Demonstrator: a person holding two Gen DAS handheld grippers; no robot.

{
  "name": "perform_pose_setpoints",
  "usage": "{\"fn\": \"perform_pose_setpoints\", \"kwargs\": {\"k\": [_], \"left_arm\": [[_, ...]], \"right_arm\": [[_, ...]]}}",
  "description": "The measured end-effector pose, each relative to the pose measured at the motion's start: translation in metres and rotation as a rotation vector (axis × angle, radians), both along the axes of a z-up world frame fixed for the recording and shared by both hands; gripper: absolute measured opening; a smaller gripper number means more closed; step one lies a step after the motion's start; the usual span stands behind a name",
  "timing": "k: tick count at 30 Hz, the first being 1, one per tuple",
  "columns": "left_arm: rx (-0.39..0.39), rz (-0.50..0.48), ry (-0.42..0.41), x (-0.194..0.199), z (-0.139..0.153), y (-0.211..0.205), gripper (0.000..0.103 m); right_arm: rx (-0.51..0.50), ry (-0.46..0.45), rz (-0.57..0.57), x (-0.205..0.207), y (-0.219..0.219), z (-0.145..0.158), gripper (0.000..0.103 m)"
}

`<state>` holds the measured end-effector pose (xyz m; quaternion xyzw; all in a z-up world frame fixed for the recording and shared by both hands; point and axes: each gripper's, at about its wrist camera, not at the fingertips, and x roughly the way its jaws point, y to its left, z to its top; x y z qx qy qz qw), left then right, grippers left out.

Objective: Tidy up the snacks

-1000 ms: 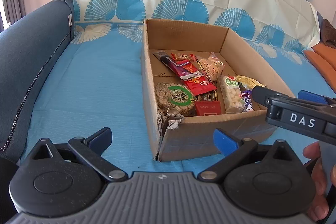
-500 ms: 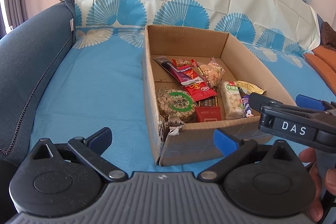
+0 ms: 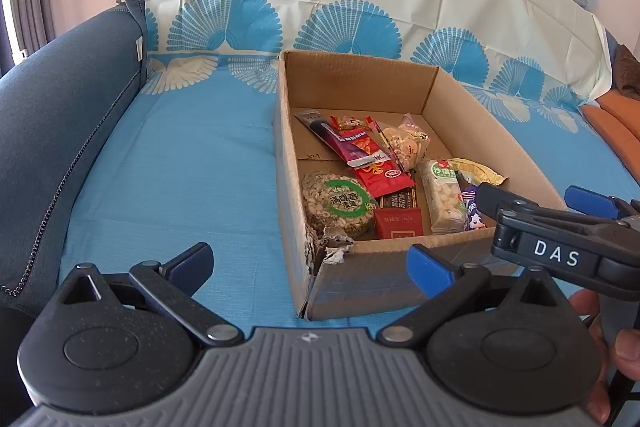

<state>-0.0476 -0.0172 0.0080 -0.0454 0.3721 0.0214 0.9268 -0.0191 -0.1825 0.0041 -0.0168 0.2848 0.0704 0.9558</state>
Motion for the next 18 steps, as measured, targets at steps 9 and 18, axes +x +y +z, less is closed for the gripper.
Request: {"fn": "perform_pose_setpoints", "kwargs": {"k": [9, 18], "left_arm": [[0.001, -0.002, -0.005, 0.0006, -0.0006, 0.0003, 0.103], [0.001, -0.004, -0.011, 0.0011, -0.0015, -0.0001, 0.103]], "right_arm": [[-0.001, 0.0, -0.001, -0.0003, 0.0008, 0.0003, 0.102], [-0.002, -0.003, -0.004, 0.0018, -0.0003, 0.0001, 0.102]]}}
